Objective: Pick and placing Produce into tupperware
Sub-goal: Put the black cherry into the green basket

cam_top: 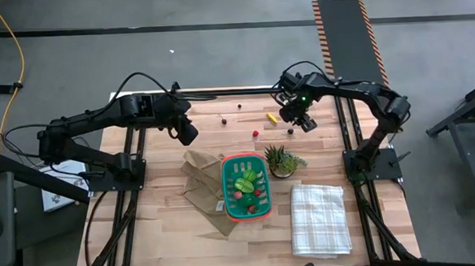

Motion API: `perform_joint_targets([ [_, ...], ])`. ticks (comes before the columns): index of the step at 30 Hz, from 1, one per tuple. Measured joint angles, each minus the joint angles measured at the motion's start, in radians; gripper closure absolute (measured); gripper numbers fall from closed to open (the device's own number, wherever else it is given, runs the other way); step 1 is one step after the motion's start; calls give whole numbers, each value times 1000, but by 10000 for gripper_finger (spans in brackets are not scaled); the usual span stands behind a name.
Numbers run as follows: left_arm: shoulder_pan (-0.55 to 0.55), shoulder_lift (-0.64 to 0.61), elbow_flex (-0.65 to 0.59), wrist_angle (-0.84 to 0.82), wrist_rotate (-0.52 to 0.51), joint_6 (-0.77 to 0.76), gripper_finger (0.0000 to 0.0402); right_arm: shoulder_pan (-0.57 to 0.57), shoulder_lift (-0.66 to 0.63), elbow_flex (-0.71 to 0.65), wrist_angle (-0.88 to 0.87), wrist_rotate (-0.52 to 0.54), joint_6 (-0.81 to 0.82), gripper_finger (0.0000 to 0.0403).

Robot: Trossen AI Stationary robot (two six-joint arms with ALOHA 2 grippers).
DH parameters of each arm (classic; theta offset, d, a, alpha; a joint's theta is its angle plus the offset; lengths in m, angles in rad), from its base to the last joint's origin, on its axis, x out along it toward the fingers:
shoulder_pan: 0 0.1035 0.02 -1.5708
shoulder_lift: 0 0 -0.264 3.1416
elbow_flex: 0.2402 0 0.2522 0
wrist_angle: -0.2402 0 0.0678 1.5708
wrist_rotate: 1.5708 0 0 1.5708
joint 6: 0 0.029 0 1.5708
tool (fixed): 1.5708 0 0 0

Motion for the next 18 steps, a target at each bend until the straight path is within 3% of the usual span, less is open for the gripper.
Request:
perform_joint_targets([
  [18,0,0,0,-2,49,-11,300,4,56,-1,31,-65,18,258],
])
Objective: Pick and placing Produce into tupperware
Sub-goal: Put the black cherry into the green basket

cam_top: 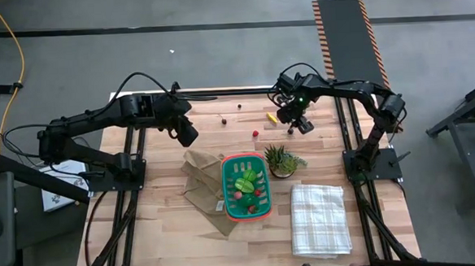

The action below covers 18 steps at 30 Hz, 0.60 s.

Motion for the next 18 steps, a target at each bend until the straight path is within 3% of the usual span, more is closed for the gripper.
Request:
perform_joint_targets([
  [11,0,0,0,-1,0,-24,300,0,-5,0,-22,38,7,258],
  [18,0,0,0,0,-3,-19,300,-2,-90,0,-56,32,30,258],
])
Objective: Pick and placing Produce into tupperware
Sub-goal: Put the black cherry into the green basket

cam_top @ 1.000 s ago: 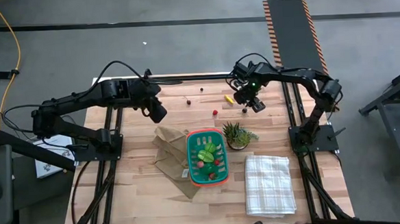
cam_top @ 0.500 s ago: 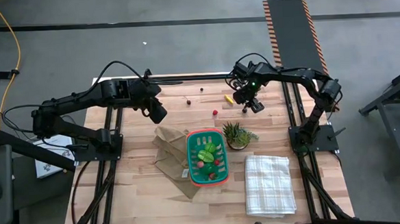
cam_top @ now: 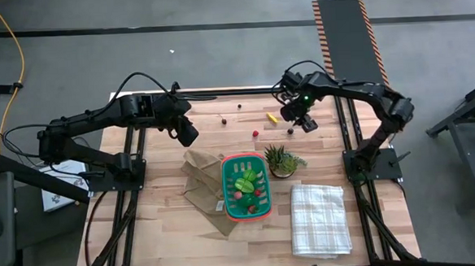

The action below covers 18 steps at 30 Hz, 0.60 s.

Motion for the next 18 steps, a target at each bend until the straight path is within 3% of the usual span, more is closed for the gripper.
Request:
perform_joint_targets([
  [5,0,0,0,0,0,-2,300,0,-74,-39,-2,-52,7,258],
  [10,0,0,0,0,12,-14,300,0,-162,-225,18,-19,4,258],
  [18,0,0,0,0,13,-31,300,20,-283,-360,280,52,-1,255],
])
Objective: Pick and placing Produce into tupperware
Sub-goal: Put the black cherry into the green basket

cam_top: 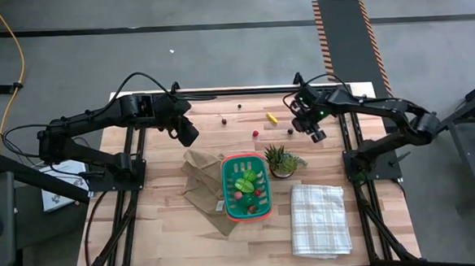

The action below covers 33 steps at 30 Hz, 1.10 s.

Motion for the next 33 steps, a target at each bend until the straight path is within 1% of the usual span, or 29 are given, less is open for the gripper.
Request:
perform_joint_targets([
  [5,0,0,0,0,2,0,300,0,39,0,78,-6,-22,254],
  [13,0,0,0,0,15,-1,300,1,137,0,87,-6,-22,254],
  [24,0,0,0,-1,15,0,300,29,152,0,125,-6,-56,254],
  [33,0,0,0,-4,13,7,300,33,198,0,131,5,-62,254],
])
